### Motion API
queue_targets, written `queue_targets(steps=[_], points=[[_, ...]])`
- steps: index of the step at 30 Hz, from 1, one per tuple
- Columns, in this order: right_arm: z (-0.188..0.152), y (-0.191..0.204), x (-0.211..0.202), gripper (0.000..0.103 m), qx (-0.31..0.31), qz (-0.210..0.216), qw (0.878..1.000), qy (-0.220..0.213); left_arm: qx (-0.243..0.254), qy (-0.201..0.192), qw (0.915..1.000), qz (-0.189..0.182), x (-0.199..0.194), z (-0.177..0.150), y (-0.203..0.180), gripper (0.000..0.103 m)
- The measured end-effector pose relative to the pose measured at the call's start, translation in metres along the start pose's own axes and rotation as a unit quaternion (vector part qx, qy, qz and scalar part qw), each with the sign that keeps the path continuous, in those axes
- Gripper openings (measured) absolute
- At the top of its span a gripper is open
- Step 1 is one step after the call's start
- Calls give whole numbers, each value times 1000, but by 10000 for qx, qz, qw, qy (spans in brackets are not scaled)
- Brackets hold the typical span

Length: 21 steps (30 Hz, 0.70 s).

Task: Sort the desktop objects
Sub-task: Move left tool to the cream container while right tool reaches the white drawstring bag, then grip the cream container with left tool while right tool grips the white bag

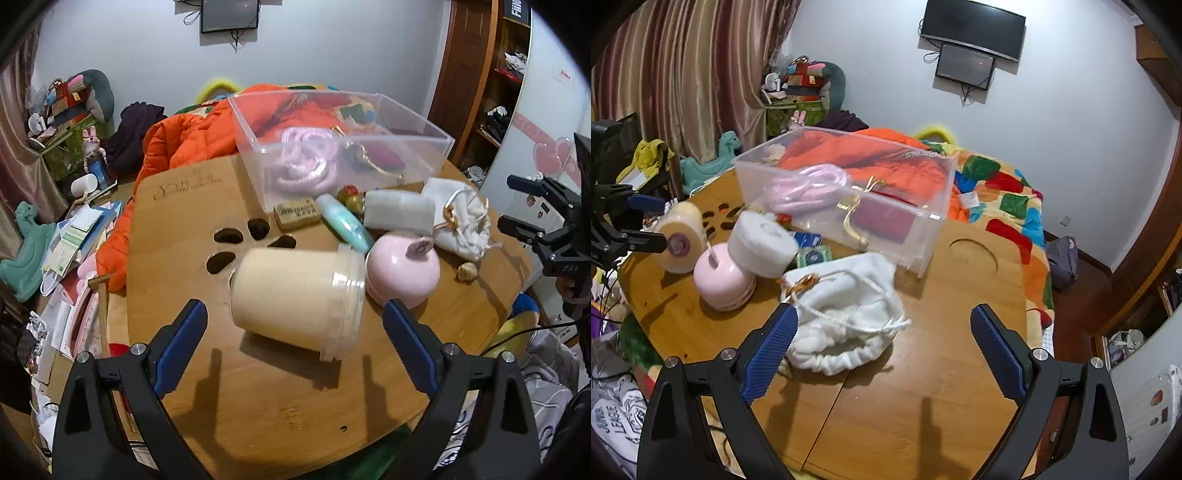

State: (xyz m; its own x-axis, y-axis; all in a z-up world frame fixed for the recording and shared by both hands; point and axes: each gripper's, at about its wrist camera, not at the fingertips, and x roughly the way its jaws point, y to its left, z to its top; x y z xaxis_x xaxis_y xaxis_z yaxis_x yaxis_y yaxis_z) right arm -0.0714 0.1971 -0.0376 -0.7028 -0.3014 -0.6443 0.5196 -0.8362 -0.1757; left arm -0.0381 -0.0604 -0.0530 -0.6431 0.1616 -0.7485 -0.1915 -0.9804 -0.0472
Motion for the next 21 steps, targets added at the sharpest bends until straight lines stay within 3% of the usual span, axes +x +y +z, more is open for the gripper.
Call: queue_targets(steps=[11, 15, 17, 21], points=[[-13, 1, 32, 94, 120, 247, 9990, 363, -75, -77, 9998, 171, 24, -4, 4, 97], [-13, -6, 50, 93, 322, 598, 9965, 492, -126, -188, 9996, 166, 25, -3, 5, 95], [-13, -7, 56, 86, 331, 742, 9952, 542, -129, -227, 9995, 172, 26, -2, 6, 90], [-13, -1, 58, 57, 234, 1091, 9925, 505, -112, -199, 9997, 71, 29, -1, 3, 74]])
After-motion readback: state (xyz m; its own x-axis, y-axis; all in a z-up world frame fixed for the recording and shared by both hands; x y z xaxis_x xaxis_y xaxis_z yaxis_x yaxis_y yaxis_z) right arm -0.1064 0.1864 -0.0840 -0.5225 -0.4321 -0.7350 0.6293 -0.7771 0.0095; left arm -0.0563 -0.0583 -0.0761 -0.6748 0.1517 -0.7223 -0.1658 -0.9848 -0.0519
